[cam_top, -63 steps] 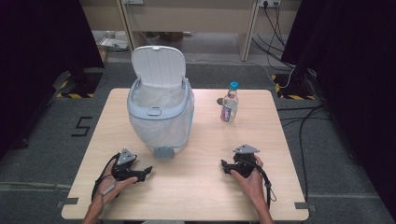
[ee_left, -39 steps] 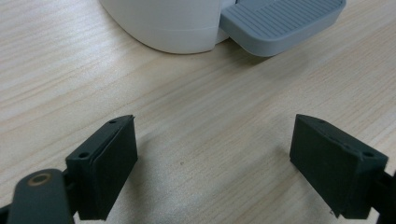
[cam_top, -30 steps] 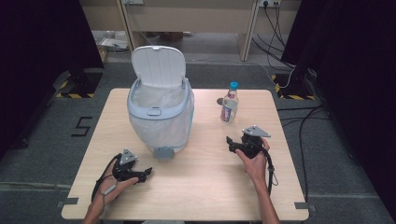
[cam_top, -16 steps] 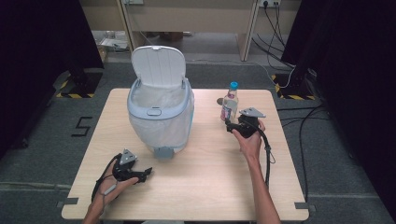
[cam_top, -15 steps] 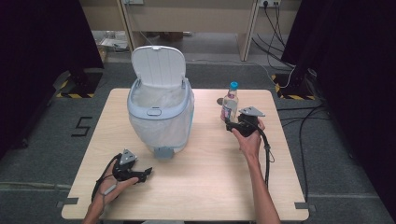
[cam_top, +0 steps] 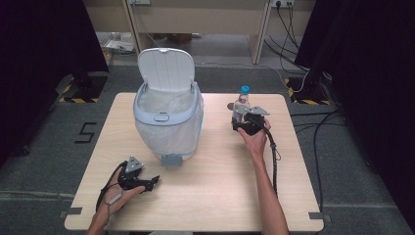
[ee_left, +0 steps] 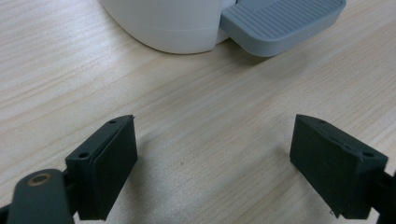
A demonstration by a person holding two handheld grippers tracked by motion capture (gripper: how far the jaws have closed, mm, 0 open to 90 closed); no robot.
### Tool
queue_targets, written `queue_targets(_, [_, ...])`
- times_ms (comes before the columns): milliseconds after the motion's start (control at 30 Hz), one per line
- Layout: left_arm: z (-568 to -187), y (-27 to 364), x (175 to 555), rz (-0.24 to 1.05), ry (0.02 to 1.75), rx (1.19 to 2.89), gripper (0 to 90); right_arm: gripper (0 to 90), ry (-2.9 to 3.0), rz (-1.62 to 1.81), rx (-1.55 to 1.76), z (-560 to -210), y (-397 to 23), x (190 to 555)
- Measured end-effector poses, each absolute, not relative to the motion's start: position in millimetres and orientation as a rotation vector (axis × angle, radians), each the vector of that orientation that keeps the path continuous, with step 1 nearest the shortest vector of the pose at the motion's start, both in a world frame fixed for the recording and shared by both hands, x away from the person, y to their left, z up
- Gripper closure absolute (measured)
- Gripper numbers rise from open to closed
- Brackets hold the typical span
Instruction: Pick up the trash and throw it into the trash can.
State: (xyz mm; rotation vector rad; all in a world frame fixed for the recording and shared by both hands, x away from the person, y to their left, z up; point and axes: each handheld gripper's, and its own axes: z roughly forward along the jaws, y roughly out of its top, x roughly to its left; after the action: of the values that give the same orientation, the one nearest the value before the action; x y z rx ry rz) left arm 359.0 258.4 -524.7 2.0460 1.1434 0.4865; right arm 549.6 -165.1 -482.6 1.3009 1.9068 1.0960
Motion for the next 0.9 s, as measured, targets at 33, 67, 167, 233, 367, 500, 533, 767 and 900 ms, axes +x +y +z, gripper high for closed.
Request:
queue_targets(33, [-525,258,359,0.486,1.143,2.046,13.8,19.8,1.907,1.096,1.301,-483,-165,550])
queue_targets(67, [-525,258,359,0.487,1.143,2.046,13.8,19.8,1.898,1.104,1.308,-483,-165,551])
queue_targets(167, [-525,258,359,0.487,1.143,2.046,13.8,20.0,1.898,1.110,1.311,-487,-167,558])
queue_targets(233, [-525,258,359,0.487,1.143,2.046,13.8,20.4,1.895,1.145,1.315,-490,-167,561])
queue_targets(367, [-525,258,359,0.486,1.143,2.046,13.9,24.1,1.887,1.180,1.321,-493,-167,564])
queue_targets(500, [-525,259,359,0.487,1.143,2.047,13.9,26.2,1.883,1.193,1.319,-496,-166,565])
queue_targets(533, [-525,258,359,0.487,1.144,2.046,13.9,26.2,1.883,1.193,1.319,-496,-166,565])
queue_targets(767, [-525,259,359,0.486,1.144,2.045,13.9,27.8,1.873,1.140,1.287,-492,-161,558])
queue_targets(900, [-525,259,359,0.486,1.144,2.045,13.9,27.9,1.883,1.152,1.267,-486,-158,550])
